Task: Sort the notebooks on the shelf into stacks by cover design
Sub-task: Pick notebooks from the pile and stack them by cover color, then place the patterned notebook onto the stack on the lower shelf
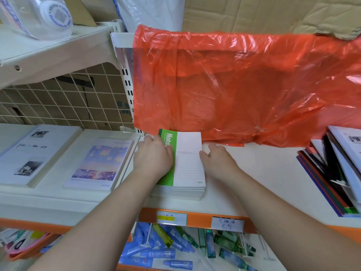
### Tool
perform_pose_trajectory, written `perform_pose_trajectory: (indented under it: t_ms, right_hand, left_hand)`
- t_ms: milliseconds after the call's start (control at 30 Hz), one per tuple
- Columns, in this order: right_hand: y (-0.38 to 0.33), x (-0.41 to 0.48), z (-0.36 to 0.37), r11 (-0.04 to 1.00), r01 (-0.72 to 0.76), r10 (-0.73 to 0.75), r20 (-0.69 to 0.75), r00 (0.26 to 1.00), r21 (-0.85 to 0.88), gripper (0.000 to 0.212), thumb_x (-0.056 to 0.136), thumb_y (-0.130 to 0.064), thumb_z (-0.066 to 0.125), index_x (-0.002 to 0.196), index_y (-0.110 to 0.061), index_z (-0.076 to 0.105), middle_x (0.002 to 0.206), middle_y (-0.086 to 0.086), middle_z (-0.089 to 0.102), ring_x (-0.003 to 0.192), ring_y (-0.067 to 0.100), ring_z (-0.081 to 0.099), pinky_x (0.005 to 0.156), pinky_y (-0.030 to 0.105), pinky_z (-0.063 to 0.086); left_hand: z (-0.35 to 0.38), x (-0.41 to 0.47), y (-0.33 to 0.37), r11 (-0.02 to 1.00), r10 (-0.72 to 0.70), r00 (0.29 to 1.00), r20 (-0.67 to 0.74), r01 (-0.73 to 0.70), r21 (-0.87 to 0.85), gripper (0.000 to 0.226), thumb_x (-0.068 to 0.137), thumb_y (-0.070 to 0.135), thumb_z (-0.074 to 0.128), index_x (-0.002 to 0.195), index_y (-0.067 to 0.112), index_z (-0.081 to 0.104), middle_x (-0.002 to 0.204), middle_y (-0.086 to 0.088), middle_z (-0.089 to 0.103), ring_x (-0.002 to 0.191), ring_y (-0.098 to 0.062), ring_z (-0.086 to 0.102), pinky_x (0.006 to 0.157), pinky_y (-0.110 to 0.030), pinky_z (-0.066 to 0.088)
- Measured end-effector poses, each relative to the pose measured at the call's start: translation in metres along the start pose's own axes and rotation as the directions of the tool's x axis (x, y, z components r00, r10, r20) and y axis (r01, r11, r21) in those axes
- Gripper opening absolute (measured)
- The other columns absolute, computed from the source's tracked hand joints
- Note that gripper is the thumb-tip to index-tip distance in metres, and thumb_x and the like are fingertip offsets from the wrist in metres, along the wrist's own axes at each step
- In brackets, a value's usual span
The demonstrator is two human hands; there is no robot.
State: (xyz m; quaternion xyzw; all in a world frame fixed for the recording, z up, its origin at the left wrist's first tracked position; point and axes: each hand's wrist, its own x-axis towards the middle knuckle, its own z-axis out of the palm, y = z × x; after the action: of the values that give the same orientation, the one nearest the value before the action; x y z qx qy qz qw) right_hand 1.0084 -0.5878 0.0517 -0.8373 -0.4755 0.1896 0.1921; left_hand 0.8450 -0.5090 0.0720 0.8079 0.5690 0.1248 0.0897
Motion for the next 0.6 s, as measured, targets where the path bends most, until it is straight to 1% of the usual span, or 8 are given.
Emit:
perform_pose_trajectory:
  t_ms: [67,100,167,233,267,333,467,600]
  right_hand:
    - [0.011,-0.002,-0.014,0.991,0.074,-0.080,-0.045,0.996,-0.108,0.046,0.100,-0.040,0.034,0.135,-0.010,0.044,0.138,0.013,0.044,0.127,0.032,0.041,0.103,0.041,0.038]
    - [0.019,-0.003,-0.021,0.976,0.110,-0.120,-0.045,0.992,-0.188,0.047,0.101,-0.039,0.033,0.138,-0.011,0.041,0.142,0.011,0.042,0.132,0.032,0.036,0.108,0.041,0.033]
    - [0.038,-0.005,-0.034,0.927,0.148,-0.164,-0.019,0.986,-0.343,0.053,0.102,-0.040,0.031,0.145,-0.010,0.033,0.153,0.012,0.030,0.143,0.031,0.022,0.117,0.041,0.019]
    - [0.060,-0.010,-0.046,0.895,0.121,-0.133,0.003,0.991,-0.429,0.057,0.102,-0.041,0.028,0.149,-0.010,0.026,0.160,0.013,0.016,0.148,0.030,0.008,0.120,0.042,0.009]
    - [0.072,-0.014,-0.052,0.886,0.098,-0.106,0.007,0.994,-0.454,0.058,0.103,-0.042,0.027,0.150,-0.010,0.023,0.161,0.014,0.011,0.149,0.030,0.005,0.121,0.043,0.007]
    - [0.097,-0.024,-0.064,0.877,0.056,-0.062,0.005,0.998,-0.477,0.059,0.103,-0.042,0.026,0.151,-0.009,0.020,0.161,0.014,0.008,0.149,0.030,0.001,0.121,0.043,0.004]
    - [0.144,-0.042,-0.082,0.889,-0.020,0.022,0.000,1.000,-0.458,0.060,0.103,-0.042,0.026,0.152,-0.009,0.019,0.161,0.013,0.008,0.149,0.029,0.001,0.121,0.043,0.002]
    - [0.177,-0.054,-0.098,0.890,-0.053,0.054,-0.009,0.998,-0.453,0.059,0.103,-0.040,0.027,0.152,-0.009,0.018,0.162,0.013,0.007,0.149,0.029,0.002,0.121,0.044,0.002]
  left_hand:
    - [-0.002,0.000,0.022,0.985,0.156,0.988,-0.011,-0.155,0.074,0.044,0.098,0.040,0.042,0.126,0.006,0.051,0.131,-0.017,0.051,0.121,-0.037,0.046,0.100,-0.042,0.038]
    - [0.000,-0.001,0.036,0.967,0.234,0.972,0.007,-0.234,0.099,0.049,0.098,0.041,0.040,0.133,0.007,0.047,0.140,-0.017,0.047,0.130,-0.037,0.041,0.108,-0.042,0.034]
    - [0.006,-0.005,0.064,0.931,0.339,0.937,0.085,-0.347,0.114,0.059,0.100,0.043,0.036,0.147,0.008,0.034,0.157,-0.016,0.029,0.146,-0.035,0.022,0.119,-0.044,0.021]
    - [0.016,-0.010,0.092,0.895,0.405,0.902,0.152,-0.424,0.135,0.064,0.101,0.046,0.033,0.152,0.010,0.024,0.163,-0.014,0.017,0.151,-0.035,0.009,0.122,-0.045,0.013]
    - [0.022,-0.014,0.105,0.878,0.430,0.886,0.175,-0.456,0.145,0.065,0.101,0.047,0.032,0.153,0.010,0.022,0.163,-0.013,0.014,0.151,-0.034,0.007,0.122,-0.045,0.011]
    - [0.032,-0.022,0.131,0.856,0.463,0.860,0.213,-0.497,0.146,0.066,0.101,0.048,0.030,0.154,0.011,0.020,0.164,-0.013,0.011,0.151,-0.034,0.004,0.122,-0.046,0.008]
    - [0.047,-0.038,0.179,0.826,0.506,0.821,0.266,-0.549,0.126,0.066,0.101,0.049,0.029,0.155,0.013,0.019,0.164,-0.012,0.010,0.151,-0.034,0.005,0.122,-0.045,0.007]
    - [0.057,-0.051,0.216,0.806,0.541,0.793,0.282,-0.584,0.097,0.065,0.101,0.048,0.030,0.154,0.012,0.019,0.164,-0.012,0.012,0.151,-0.034,0.006,0.122,-0.044,0.008]
